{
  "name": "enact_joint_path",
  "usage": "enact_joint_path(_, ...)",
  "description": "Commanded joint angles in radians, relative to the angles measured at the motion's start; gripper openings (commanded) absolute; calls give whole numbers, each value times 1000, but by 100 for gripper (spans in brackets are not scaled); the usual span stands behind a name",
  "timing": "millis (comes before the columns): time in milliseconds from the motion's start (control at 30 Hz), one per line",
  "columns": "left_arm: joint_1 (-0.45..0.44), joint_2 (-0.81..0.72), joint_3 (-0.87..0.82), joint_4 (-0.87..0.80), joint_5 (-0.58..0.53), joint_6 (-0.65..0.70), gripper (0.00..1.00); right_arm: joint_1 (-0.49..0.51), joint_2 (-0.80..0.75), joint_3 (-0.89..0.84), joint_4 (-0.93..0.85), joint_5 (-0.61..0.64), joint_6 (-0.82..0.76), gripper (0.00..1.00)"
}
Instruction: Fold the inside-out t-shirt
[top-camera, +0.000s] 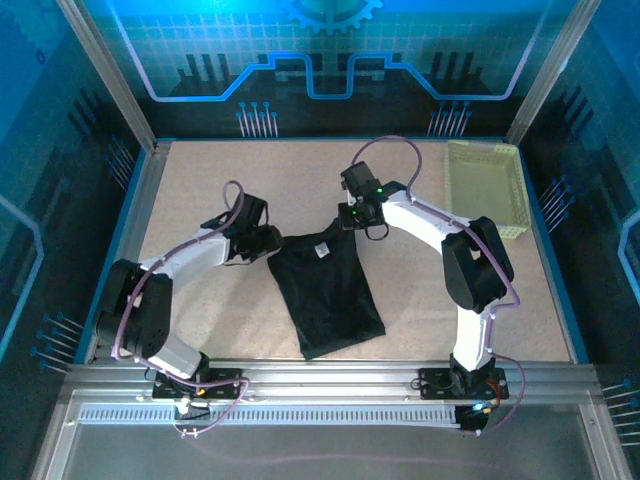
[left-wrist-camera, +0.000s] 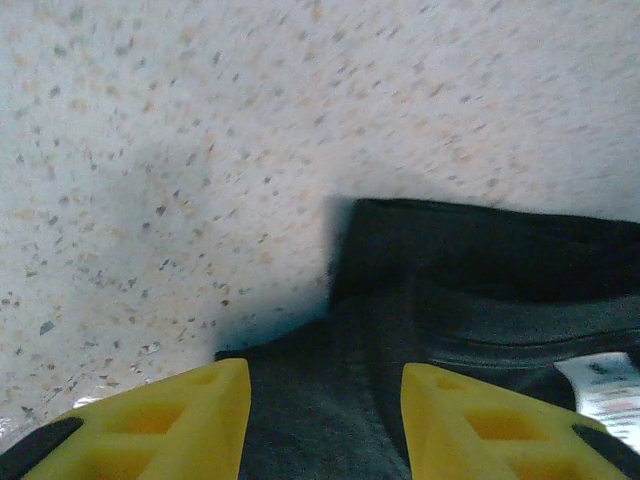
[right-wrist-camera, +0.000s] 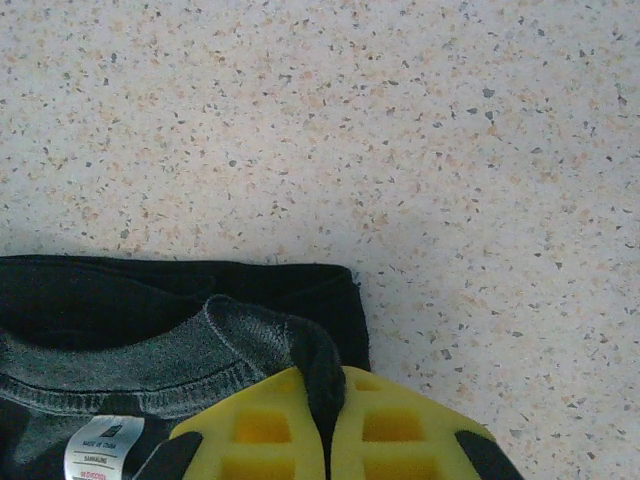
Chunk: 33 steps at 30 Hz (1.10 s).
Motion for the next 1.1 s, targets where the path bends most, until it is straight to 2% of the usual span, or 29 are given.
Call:
enact_joint_path(0, 6, 61, -20, -3, 24, -32, 45, 5, 5, -12, 5, 24, -6, 2)
enact_joint_path(233, -4, 144, 1, 24, 71, -40, 45, 6, 5, -18, 8, 24, -3, 2)
enact_joint_path(333, -9, 173, 8, 40, 89, -45, 43, 5, 7, -18, 9, 22, -3, 2)
enact_joint_path(400, -10, 186, 7, 71, 109, -49, 36, 7, 8, -18, 10, 21, -3, 2)
enact_joint_path(567, -14, 155, 3, 169, 167, -51, 7, 9, 9, -17, 5, 37, -7, 1)
enact_joint_path(633, -23, 120, 7, 190, 176, -43, 3, 8, 8, -18, 3, 49, -10, 1)
enact_joint_path(900, -86, -96, 35, 224, 79, 21, 0, 3, 12, 7, -12, 87, -24, 0)
enact_joint_path(1067, -90, -97, 74, 155, 14, 28, 0, 3, 20, 18, -15, 92, -24, 0)
